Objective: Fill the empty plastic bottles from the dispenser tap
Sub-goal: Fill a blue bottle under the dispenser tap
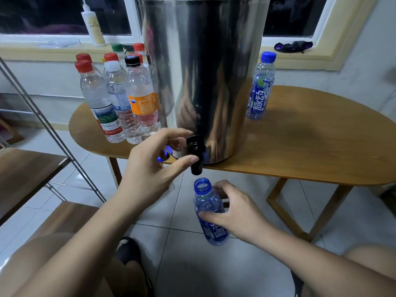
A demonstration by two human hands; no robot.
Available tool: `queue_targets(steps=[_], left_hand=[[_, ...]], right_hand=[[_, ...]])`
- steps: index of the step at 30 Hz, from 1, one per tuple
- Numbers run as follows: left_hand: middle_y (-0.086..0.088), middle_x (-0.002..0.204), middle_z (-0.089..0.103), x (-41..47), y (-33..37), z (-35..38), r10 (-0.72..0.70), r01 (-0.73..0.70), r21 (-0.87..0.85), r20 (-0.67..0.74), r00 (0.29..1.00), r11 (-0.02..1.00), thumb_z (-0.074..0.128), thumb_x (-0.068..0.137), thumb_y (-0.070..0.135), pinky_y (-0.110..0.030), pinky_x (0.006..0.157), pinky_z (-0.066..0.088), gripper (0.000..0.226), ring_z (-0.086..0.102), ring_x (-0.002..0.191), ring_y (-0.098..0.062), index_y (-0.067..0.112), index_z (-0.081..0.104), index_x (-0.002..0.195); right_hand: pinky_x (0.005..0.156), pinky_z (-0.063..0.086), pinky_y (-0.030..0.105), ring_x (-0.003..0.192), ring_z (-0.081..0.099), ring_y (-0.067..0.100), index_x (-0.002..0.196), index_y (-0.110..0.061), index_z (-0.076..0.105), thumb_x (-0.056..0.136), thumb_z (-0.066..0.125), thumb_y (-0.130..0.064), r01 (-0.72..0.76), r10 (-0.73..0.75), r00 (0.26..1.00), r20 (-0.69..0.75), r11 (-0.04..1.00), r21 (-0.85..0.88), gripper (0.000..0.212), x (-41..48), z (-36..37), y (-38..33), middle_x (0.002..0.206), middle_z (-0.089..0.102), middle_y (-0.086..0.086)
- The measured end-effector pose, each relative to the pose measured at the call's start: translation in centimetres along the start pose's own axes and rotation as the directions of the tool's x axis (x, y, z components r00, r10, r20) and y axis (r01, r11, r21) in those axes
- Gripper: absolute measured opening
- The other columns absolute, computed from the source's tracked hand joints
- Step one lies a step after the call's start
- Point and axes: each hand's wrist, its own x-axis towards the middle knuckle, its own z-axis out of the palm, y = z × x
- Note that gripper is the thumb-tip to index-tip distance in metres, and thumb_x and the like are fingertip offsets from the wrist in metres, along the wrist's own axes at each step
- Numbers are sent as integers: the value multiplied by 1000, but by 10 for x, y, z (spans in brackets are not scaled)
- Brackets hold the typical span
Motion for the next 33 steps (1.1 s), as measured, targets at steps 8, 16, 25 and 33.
queue_targets(steps=[8,16,25,33], left_hand=[[6,104,74,9,5,5,70,-70,-21,10,997,997,84,94,19,-23,82,47,27,68,101,-19,25,77,120],[5,104,71,9,10,6,176,-176,14,-15,984,984,80,96,11,-22,82,45,15,66,97,-17,15,78,110],[3,101,67,0,14,8,210,-209,16,-28,977,978,79,96,2,-19,74,46,12,64,88,-16,11,78,105],[-2,111,61,-4,4,4,143,-130,-143,89,986,981,81,88,-12,-31,70,50,53,65,90,-27,25,73,125]], right_hand=[[96,59,30,114,63,-4,124,-40,58,74,91,-60,-4,4,1000,4,1000,22,63,4,4,-3,121,68,-23],[96,56,25,116,62,-5,128,-43,54,77,89,-63,-10,10,1000,11,1000,21,66,5,4,-5,127,65,-24],[95,55,23,117,62,-4,133,-41,53,78,89,-63,-8,8,1000,6,1000,20,69,8,7,-5,129,65,-23],[100,60,37,117,64,1,127,-41,55,72,89,-64,-17,17,1000,7,999,28,68,9,12,0,127,67,-21]])
